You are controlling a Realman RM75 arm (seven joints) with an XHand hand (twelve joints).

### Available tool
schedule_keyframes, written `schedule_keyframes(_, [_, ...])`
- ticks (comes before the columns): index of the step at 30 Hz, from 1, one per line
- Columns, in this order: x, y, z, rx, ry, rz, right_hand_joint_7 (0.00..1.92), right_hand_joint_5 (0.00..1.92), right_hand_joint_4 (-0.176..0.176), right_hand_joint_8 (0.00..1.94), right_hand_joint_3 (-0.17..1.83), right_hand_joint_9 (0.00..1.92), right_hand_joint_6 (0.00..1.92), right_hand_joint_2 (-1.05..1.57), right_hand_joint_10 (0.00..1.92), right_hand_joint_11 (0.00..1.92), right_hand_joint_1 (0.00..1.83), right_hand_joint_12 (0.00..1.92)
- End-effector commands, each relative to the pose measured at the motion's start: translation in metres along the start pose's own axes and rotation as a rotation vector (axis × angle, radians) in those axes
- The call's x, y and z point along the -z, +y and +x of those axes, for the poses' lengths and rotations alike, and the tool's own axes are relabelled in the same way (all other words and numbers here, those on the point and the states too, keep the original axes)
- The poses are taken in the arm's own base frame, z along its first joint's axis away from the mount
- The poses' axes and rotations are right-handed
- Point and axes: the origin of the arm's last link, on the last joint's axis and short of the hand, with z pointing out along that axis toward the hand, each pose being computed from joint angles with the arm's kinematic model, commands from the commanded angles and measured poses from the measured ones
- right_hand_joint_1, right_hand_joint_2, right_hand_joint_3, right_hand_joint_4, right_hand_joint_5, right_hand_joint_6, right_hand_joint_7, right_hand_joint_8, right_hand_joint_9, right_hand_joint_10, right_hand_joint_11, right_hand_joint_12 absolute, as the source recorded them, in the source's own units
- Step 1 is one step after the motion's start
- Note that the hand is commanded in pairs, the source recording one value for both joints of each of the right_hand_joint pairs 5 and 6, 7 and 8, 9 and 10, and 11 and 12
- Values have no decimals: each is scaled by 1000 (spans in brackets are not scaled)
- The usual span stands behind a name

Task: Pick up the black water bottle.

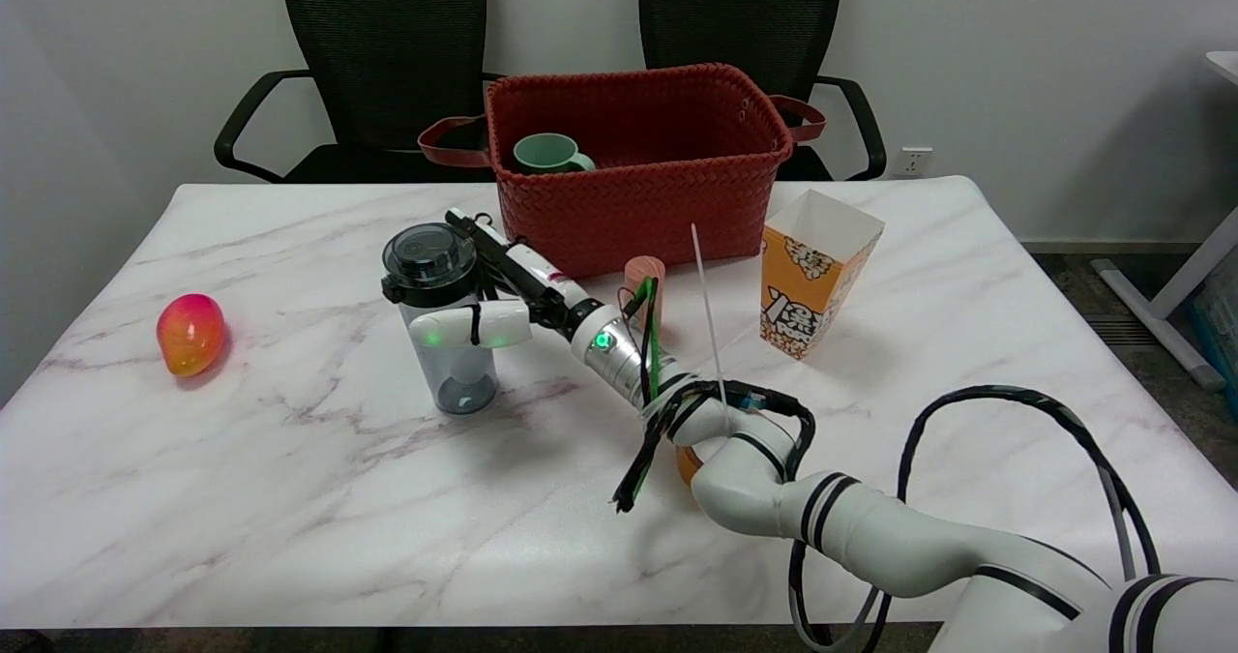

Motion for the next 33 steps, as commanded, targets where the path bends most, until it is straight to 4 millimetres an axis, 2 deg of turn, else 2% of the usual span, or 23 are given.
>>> schedule_keyframes(1, [-6, 0, -7, -13, -25, -9, 102, 7, 0, 102, -175, 207, 7, 489, 207, 342, 743, 342])
schedule_keyframes(33, [-1, -1, -12, -40, -27, 0, 179, 110, 0, 179, -175, 252, 110, 512, 252, 352, 740, 352])
